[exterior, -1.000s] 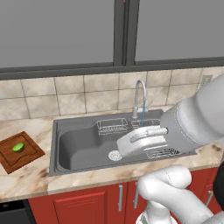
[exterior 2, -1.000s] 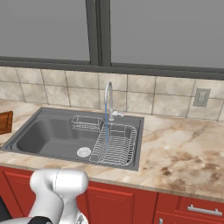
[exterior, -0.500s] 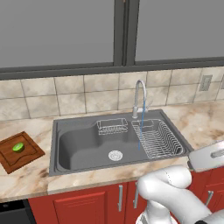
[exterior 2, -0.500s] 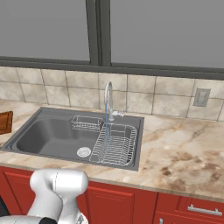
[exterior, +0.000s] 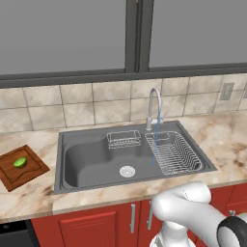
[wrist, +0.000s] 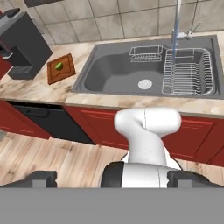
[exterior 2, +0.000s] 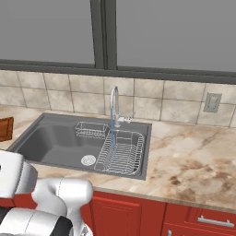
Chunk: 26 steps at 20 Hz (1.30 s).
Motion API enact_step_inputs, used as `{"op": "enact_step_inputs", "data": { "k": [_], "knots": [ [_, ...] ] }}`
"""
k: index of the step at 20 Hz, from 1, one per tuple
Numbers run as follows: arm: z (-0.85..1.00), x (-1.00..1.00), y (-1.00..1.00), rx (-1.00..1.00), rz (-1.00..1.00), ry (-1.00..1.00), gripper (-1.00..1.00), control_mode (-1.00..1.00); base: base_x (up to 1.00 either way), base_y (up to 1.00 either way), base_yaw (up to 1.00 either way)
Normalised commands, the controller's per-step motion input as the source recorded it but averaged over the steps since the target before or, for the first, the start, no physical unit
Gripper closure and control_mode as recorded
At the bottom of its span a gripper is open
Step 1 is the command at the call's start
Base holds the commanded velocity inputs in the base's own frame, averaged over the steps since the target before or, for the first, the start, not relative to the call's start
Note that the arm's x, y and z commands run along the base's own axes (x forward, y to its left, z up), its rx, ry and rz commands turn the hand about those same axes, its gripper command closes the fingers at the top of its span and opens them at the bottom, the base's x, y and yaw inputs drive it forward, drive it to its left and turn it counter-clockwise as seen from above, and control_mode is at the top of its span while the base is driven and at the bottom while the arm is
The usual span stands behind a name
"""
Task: Pick the kiwi from the sink and place it on the cutting board to airdry. Then turn off the sink faucet.
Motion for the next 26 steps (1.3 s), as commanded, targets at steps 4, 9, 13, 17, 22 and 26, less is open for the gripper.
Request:
{"op": "enact_step_inputs", "data": {
  "k": [4, 9, 13, 17, 22, 26],
  "knots": [
    [0.0, -0.04, -0.33, 0.0, 0.02, -0.01, -1.0, -1.0, 0.0, 0.0, 0.0],
    [0.0, 0.0, -0.29, -0.07, 0.01, -0.09, -1.0, -1.0, 0.0, 0.0, 0.0],
    [0.0, -0.01, -0.47, -0.09, 0.0, -0.18, -1.0, -1.0, 0.0, 0.0, 0.0],
    [-0.01, -0.01, -0.34, -0.05, 0.0, -0.2, -1.0, -1.0, 0.0, 0.0, 0.0],
    [0.0, 0.11, -0.27, -0.01, 0.01, -0.14, -1.0, -1.0, 0.0, 0.0, 0.0],
    [0.0, 0.25, -0.18, 0.0, 0.04, -0.09, -1.0, -1.0, 0.0, 0.0, 0.0]
  ]
}}
